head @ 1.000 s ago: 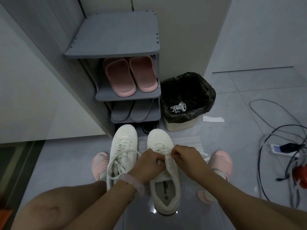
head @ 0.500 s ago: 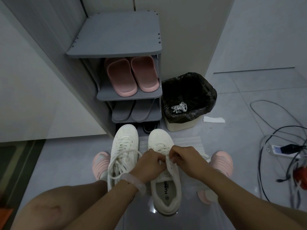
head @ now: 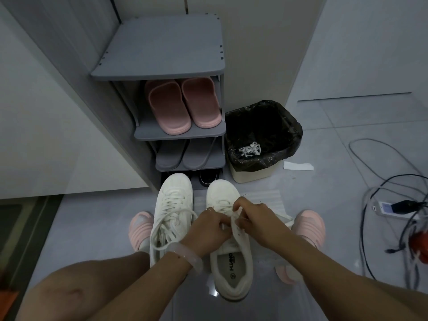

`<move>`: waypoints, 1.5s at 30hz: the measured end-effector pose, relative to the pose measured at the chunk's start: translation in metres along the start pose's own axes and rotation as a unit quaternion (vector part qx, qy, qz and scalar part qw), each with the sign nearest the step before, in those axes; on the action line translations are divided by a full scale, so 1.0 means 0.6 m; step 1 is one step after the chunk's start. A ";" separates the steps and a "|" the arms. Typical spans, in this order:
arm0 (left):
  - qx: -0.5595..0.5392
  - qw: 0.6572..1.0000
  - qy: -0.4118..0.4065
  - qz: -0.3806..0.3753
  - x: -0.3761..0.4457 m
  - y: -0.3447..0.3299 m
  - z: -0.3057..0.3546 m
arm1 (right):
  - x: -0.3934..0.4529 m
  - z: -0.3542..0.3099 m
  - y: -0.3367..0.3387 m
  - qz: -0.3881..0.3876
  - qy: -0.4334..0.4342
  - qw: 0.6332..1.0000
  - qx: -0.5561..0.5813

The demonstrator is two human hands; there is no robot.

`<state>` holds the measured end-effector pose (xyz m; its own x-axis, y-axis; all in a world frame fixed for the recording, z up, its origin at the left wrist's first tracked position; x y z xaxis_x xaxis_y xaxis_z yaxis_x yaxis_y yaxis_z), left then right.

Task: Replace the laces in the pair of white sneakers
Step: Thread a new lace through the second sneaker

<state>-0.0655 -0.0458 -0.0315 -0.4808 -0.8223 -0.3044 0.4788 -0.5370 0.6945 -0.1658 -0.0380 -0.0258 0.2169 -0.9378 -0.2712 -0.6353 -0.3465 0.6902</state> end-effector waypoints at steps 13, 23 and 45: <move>-0.015 0.999 0.025 0.020 0.001 0.003 0.001 | 0.003 0.031 0.008 -0.061 -0.079 0.995 0.027; -0.009 0.999 0.037 0.017 0.006 -0.004 -0.007 | 0.003 -0.002 0.004 0.017 -0.013 0.999 -0.039; -0.021 0.990 0.056 0.131 -0.005 0.061 0.011 | -0.013 0.024 -0.025 -0.079 -0.046 0.995 -0.043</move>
<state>-0.0511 -0.0616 -0.0009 -0.2532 -0.9487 -0.1893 0.6081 -0.3082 0.7316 -0.1688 -0.0251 -0.0435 0.2377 -0.8665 -0.4390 -0.5312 -0.4943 0.6881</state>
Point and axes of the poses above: each hand's wrist, its own x-axis towards the middle knuckle, its own y-axis out of the back of the hand, z = x × y, the point moved 8 cm from there along x, towards the middle knuckle, and after that the axes turned 1 degree about x, right-handed, at the moved point
